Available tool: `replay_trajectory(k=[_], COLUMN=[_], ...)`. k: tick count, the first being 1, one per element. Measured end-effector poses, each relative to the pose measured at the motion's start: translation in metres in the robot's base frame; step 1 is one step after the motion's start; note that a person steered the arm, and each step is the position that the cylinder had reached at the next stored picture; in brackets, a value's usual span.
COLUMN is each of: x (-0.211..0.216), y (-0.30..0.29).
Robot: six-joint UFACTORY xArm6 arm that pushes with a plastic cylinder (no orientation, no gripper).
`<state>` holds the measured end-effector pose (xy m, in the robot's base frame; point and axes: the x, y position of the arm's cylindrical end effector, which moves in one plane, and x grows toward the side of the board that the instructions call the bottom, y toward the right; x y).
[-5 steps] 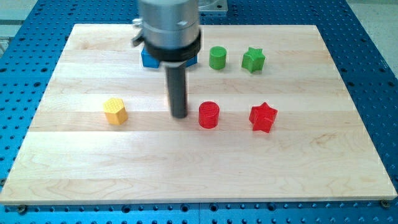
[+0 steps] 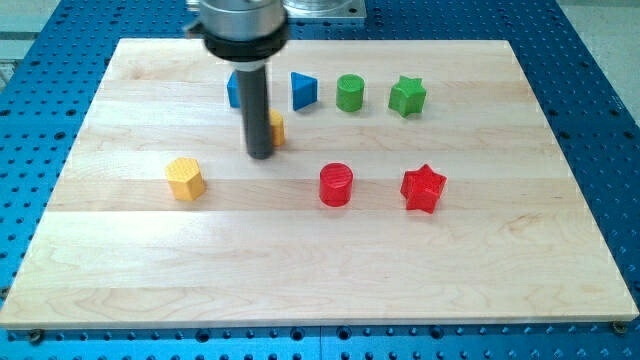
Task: Move the heart to the bottom left of the green circle
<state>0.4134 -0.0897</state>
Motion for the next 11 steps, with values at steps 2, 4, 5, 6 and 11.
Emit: replay_trajectory(k=[2, 4, 5, 6, 11], x=[-0.03, -0.015, -0.028, -0.049, 0.106], y=[0.054, 0.011, 0.013, 0.044, 0.084])
